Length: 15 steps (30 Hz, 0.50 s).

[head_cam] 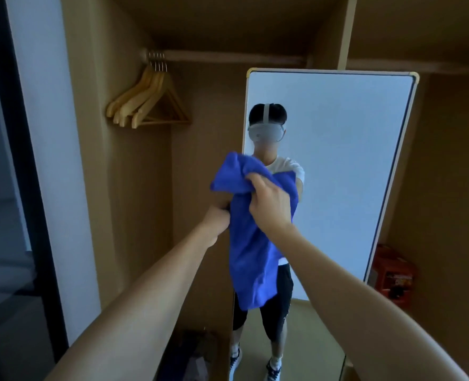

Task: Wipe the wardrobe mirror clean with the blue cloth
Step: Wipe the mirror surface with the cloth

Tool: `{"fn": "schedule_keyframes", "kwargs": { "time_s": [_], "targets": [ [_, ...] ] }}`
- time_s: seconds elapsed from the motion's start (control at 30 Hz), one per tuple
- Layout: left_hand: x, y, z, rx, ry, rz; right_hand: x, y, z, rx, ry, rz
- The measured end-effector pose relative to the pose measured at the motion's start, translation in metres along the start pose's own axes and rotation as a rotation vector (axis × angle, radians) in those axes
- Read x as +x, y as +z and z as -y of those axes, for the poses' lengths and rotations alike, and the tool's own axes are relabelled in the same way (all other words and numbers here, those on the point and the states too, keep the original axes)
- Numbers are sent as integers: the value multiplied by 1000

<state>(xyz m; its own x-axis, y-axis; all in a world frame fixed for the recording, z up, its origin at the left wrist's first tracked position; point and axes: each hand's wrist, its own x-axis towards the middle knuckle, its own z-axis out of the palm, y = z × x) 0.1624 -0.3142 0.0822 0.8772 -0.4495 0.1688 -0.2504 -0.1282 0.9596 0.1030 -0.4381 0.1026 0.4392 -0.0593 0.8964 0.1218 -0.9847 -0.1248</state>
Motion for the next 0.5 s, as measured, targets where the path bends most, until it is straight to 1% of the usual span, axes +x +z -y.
{"fn": "schedule_keyframes", "kwargs": {
  "time_s": [0.07,0.13,0.2,0.23,0.3,0.37,0.43,0.5],
  "targets": [
    [0,-2,0,15,-51,11,37,-14,6,8,45,-92],
    [2,-4,2,29,-78,3,65,-21,12,6,84,-106],
    [5,-5,3,28,-80,-8,68,-17,14,-12,66,-123],
    [5,-6,3,10,-76,-6,60,-12,12,-14,36,-135],
    [5,-5,5,-12,-72,1,27,5,4,-29,-39,-108],
    [2,-4,4,-43,-24,7,-15,25,-6,-27,-89,-27],
    [3,-2,4,-42,-27,12,-59,39,-12,16,-62,62],
    [3,-1,7,-55,-56,-10,-93,47,-11,31,-24,102]
  ]
}}
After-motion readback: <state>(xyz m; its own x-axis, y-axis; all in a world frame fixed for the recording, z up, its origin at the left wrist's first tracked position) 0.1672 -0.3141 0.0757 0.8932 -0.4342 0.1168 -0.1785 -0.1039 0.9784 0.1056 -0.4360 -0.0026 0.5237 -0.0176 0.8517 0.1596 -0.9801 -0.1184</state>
